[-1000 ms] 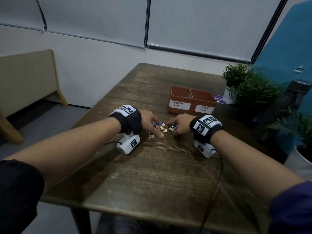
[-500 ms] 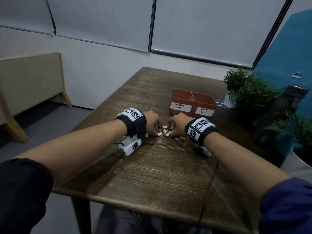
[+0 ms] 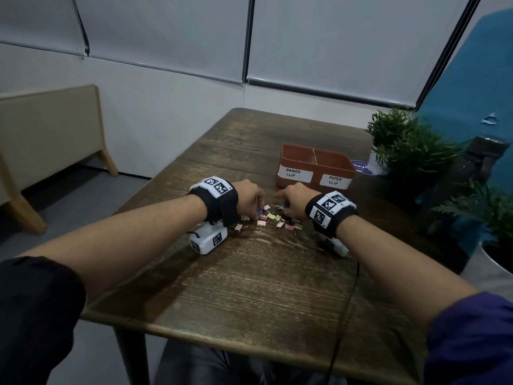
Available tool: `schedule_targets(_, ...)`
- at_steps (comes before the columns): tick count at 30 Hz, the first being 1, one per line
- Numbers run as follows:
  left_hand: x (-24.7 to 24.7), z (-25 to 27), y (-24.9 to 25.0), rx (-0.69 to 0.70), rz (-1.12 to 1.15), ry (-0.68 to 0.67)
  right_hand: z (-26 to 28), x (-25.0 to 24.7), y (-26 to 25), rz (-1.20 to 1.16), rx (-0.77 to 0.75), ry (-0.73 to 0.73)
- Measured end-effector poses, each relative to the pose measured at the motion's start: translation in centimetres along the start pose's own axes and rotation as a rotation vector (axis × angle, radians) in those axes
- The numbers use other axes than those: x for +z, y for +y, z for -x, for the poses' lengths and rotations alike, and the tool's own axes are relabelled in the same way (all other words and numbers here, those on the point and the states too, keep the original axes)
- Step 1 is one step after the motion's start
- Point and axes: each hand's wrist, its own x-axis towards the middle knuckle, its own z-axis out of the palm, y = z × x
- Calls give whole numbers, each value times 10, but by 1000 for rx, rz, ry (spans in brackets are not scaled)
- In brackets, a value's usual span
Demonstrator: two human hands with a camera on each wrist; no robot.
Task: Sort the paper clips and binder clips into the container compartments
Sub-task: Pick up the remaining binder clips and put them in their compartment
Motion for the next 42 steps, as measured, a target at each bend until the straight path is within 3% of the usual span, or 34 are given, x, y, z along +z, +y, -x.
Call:
schedule_targets(8, 0, 1, 2, 3, -28, -1, -7, 5, 2, 22, 29, -16)
schedule_targets(16, 1, 3, -8, 95, 10, 103, -4, 4, 5, -73, 0, 34)
schedule_targets(19, -5, 3, -15, 55, 83, 220, -1, -3, 11, -208, 17, 88)
schedule_targets(23, -14, 4, -16, -54, 84, 149, -3, -18, 20, -341, 48, 138)
schedule_targets(27, -13, -1, -7, -73, 33, 46, -13, -46, 33, -427, 93, 309)
schedule_targets(30, -6, -11, -10, -25, -48, -43, -30, -66, 50, -528, 208, 522)
schedule_targets(32, -4, -17, -15, 11, -73, -58, -45, -72, 63, -541, 276, 588)
schedule_targets(34, -5, -20, -18, 28, -30, -59, -59, -74, 71, -562, 314, 549)
schedule_targets(39, -5, -23, -18, 28, 62, -67, -72, -72, 70, -436, 263, 288)
schedule_targets(42, -15, -21, -20, 9, 143, -53, -69, -70, 70, -482, 231, 405)
